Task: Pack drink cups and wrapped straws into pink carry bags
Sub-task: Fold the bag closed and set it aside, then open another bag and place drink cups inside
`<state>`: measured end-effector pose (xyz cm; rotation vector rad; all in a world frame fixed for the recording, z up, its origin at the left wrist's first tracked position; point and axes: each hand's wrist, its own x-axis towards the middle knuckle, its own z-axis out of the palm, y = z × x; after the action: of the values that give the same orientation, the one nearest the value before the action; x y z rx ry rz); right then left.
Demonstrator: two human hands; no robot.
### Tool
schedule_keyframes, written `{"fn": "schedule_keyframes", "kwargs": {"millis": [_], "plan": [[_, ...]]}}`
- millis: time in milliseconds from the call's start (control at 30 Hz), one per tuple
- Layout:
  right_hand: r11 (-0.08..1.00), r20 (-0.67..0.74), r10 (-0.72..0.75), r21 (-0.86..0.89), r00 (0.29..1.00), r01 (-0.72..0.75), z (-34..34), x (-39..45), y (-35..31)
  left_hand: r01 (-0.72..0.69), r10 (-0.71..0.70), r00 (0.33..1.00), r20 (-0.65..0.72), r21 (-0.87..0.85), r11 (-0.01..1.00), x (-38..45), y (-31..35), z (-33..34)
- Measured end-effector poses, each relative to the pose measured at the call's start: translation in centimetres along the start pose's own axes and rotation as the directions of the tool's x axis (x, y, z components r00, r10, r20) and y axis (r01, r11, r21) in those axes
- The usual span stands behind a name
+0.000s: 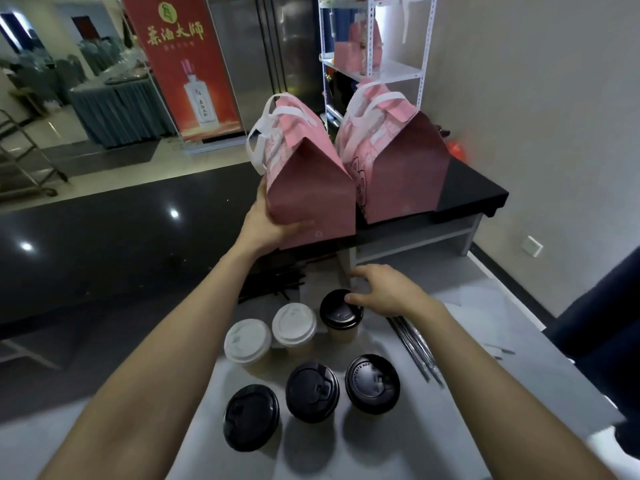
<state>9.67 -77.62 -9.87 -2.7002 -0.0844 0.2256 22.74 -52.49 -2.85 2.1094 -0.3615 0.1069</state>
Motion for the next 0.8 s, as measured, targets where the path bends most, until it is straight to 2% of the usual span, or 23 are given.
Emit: {"fn": "schedule_keyframes", "kwargs": {"millis": [533,700,800], "plan": [[0.999,-0.031,0.001,0.035,1.0,0.0,-0.5,-0.1,-0.1,0.03,-0.03,0.999,0.015,0.003,1.0,1.7,0.7,1.4],[0.999,-0.024,-0.024,0.024,0.999,0.025,-0.5,-0.3,-1.2,0.043,-0.047,0.996,0.076,0.057,0.997,0.2,1.5,-0.3],[0.998,-0.031,-0.059,0.008,0.998,0.06,-0.6,-0.1,-2.7,0.051,-0.075,0.989,0.13,0.176,0.983,-2.2,1.2,-2.7]]}}
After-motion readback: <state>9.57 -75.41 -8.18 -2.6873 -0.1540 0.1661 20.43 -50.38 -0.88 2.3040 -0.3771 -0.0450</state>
